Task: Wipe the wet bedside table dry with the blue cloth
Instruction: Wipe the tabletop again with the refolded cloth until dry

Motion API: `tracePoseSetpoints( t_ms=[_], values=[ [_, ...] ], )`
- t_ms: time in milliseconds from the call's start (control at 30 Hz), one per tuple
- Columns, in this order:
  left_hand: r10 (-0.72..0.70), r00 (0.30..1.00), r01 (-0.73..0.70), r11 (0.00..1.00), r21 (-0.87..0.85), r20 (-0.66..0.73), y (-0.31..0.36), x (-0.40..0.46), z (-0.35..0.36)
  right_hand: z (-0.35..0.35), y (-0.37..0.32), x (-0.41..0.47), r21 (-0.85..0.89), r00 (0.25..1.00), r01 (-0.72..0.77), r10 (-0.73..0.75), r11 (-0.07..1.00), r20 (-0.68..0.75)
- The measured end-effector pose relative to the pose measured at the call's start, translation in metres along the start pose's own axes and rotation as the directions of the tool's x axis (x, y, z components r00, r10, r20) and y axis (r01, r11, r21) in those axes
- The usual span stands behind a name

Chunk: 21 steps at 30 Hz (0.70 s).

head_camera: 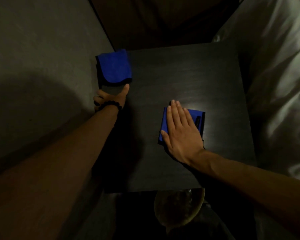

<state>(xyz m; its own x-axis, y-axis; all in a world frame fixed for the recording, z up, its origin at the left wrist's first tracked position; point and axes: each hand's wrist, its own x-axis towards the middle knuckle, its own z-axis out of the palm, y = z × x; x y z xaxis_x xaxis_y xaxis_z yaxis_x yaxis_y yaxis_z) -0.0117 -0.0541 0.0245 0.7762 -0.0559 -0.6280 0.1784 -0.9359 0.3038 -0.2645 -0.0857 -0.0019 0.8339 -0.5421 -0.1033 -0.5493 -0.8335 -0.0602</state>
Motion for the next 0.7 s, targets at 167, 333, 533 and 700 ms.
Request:
tracePoseSetpoints(
  t_ms=[167, 333, 533, 700],
  values=[
    [-0.006, 1.0, 0.006, 0.999, -0.031, 0.024, 0.0, 0.001, -0.001, -0.001, -0.014, 0.007, 0.016, 0.998, 0.065, -0.065, 0.998, 0.018],
    [-0.026, 0.999, 0.028, 0.998, -0.058, 0.026, 0.003, 0.0, -0.003, -0.002, -0.038, 0.018, 0.052, 0.991, 0.128, -0.13, 0.99, 0.032],
    [-0.01, 1.0, 0.009, 0.998, -0.06, -0.02, 0.002, 0.001, 0.0, 0.0, -0.076, 0.031, 0.081, 0.976, 0.206, -0.211, 0.975, 0.052],
    [0.008, 0.999, -0.011, 0.997, -0.07, -0.045, 0.002, 0.0, 0.001, -0.005, -0.074, 0.032, 0.158, 0.976, 0.202, -0.211, 0.967, 0.045]
  ],
)
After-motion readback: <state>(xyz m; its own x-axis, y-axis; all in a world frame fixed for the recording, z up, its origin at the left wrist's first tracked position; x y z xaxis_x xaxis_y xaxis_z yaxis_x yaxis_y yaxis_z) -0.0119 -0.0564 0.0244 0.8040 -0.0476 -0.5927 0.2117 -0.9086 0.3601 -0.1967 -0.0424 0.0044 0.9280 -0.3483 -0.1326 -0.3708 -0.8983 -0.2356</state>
